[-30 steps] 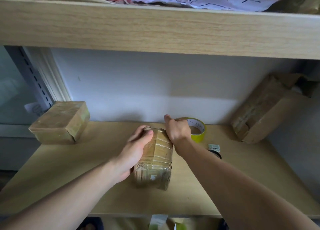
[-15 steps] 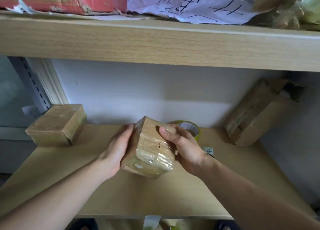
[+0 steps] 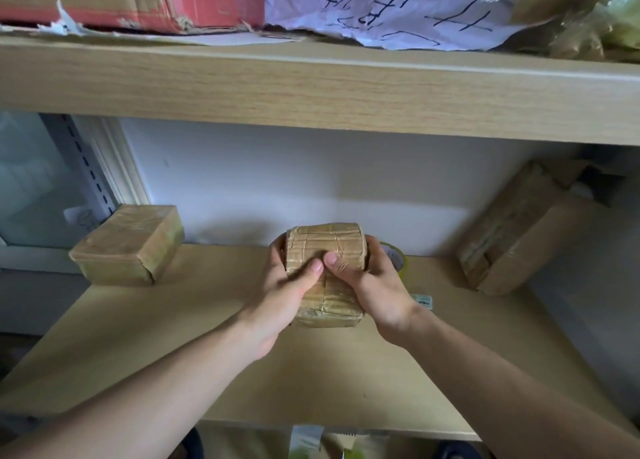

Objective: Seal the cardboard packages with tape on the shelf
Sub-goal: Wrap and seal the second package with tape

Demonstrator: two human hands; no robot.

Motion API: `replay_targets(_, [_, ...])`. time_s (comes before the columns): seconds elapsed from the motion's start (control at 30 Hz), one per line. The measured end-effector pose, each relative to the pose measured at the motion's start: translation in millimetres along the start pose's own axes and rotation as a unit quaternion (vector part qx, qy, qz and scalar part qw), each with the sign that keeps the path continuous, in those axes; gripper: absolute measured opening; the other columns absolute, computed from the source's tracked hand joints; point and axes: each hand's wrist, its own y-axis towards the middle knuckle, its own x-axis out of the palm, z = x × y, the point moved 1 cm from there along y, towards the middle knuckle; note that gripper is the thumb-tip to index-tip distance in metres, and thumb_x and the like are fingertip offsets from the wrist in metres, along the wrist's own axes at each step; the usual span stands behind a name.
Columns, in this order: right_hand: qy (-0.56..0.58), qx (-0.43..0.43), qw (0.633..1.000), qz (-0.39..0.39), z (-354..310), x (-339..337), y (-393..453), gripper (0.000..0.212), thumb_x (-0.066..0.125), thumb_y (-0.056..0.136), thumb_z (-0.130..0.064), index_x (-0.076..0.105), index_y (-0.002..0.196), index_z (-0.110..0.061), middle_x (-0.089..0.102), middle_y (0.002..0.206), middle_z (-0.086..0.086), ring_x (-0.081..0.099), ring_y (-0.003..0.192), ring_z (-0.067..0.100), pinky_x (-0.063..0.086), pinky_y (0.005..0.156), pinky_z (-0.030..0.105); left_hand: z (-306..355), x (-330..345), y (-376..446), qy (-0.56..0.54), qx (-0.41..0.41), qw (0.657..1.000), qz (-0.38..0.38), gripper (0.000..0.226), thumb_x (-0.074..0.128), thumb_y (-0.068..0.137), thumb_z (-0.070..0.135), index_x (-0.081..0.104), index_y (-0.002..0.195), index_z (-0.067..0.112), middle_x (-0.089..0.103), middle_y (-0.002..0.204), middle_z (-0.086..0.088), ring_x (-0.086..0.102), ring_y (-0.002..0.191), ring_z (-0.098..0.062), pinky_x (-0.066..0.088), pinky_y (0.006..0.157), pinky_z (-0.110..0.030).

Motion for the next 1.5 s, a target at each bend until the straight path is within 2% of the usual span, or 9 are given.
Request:
replay_targets(0.1, [-0.001,0.008,1.0,-0.012,-1.6,-2.6,3.6,0.044,0.077,0.091,-0.022,0.054,0.129,-0.019,0.075,0.116,0.002,0.074,0.104,0.016,0.061,0.087,0.033,4.3,-0.6,4.9,-0.01,-0.015,1.0,-0.005,0.055,0.078,0.086,0.028,0.049,0.133,0.032,0.073,0.122,0.004,0.071,0.113,-0.016,0.052,0.104,-0.051])
replay_targets(0.23, [0.011,0.037,0.998,-0.044,2.7,-7.9,-1.2,0.039,0.065,0.1,-0.029,0.051,0.136,-0.024,0.072,0.126,0.003,0.071,0.115,0.019,0.056,0.101,0.044,6.7,-4.7,2.3,0.034,-0.033,0.999,-0.016,0.077,0.086,0.065,0.032,0.048,0.132,0.031,0.075,0.119,0.003,0.072,0.111,-0.017,0.054,0.103,-0.05])
replay_targets(0.6, [-0.016,0.021,0.999,-0.045,5.3,-9.1,-7.8,0.033,0.05,0.106,-0.042,0.051,0.137,-0.029,0.072,0.127,-0.006,0.067,0.12,0.012,0.049,0.109,0.047,13.6,-15.1,-1.9,0.116,0.016,0.989,-0.089,0.124,0.09,0.056,0.032,0.017,0.156,0.044,0.063,0.136,0.012,0.062,0.123,-0.003,0.047,0.109,-0.033])
replay_targets(0.77, [-0.023,0.012,0.998,-0.057,7.4,-7.4,-6.8,0.048,0.056,0.094,-0.051,0.051,0.137,-0.031,0.07,0.13,-0.006,0.065,0.123,0.013,0.049,0.109,0.049,18.7,-17.4,-3.5,0.088,0.004,0.991,-0.103,0.115,0.078,0.063,0.009,0.018,0.154,0.045,0.066,0.13,0.005,0.067,0.113,-0.006,0.053,0.096,-0.027])
replay_targets(0.97, [-0.032,0.005,0.998,-0.044,8.9,-3.1,-5.2,0.035,0.046,0.106,-0.045,0.05,0.138,-0.032,0.07,0.127,-0.01,0.065,0.122,0.008,0.053,0.102,0.036,17.0,-16.0,-4.0,0.092,0.023,0.994,-0.06,0.12,0.084,0.051,0.02,0.024,0.152,0.045,0.067,0.128,0.006,0.067,0.113,-0.008,0.052,0.103,-0.033])
replay_targets(1.1, [-0.045,0.0,0.998,-0.033,4.5,-2.0,-4.2,0.034,0.043,0.107,-0.042,0.051,0.136,-0.028,0.072,0.122,-0.011,0.068,0.113,0.002,0.056,0.086,0.021,11.7,-10.7,-3.9,0.093,0.037,0.995,-0.029,0.114,0.082,0.049,0.033,0.026,0.147,0.047,0.066,0.13,0.004,0.065,0.118,-0.011,0.051,0.105,-0.035])
replay_targets(1.2, [-0.024,0.012,0.999,-0.033,3.2,-1.4,-5.2,0.041,0.054,0.102,-0.048,0.05,0.137,-0.029,0.07,0.129,-0.006,0.067,0.119,0.009,0.054,0.102,0.038,8.8,-14.3,-4.2,0.065,0.016,0.997,-0.05,0.111,0.087,0.056,0.025,0.028,0.148,0.045,0.065,0.135,0.003,0.063,0.123,-0.013,0.05,0.108,-0.04])
replay_targets(1.37, [0.017,0.046,0.998,-0.042,5.5,7.7,-10.8,0.055,0.075,0.093,-0.028,0.047,0.14,-0.023,0.071,0.129,0.004,0.069,0.118,0.023,0.052,0.105,0.051,16.0,-15.5,-5.4,-0.064,-0.052,0.996,-0.028,0.06,0.081,0.079,0.05,0.053,0.129,0.036,0.073,0.124,0.001,0.071,0.114,-0.022,0.054,0.1,-0.053])
replay_targets(1.5, [-0.017,0.045,0.999,0.021,7.9,18.8,-8.8,0.029,0.061,0.099,-0.048,0.056,0.125,-0.036,0.073,0.117,-0.009,0.069,0.109,0.011,0.055,0.098,0.039,6.6,1.0,-5.6,0.031,-0.004,0.994,0.109,0.021,0.059,0.097,0.051,0.057,0.117,0.044,0.065,0.124,0.011,0.063,0.116,-0.011,0.052,0.095,-0.033])
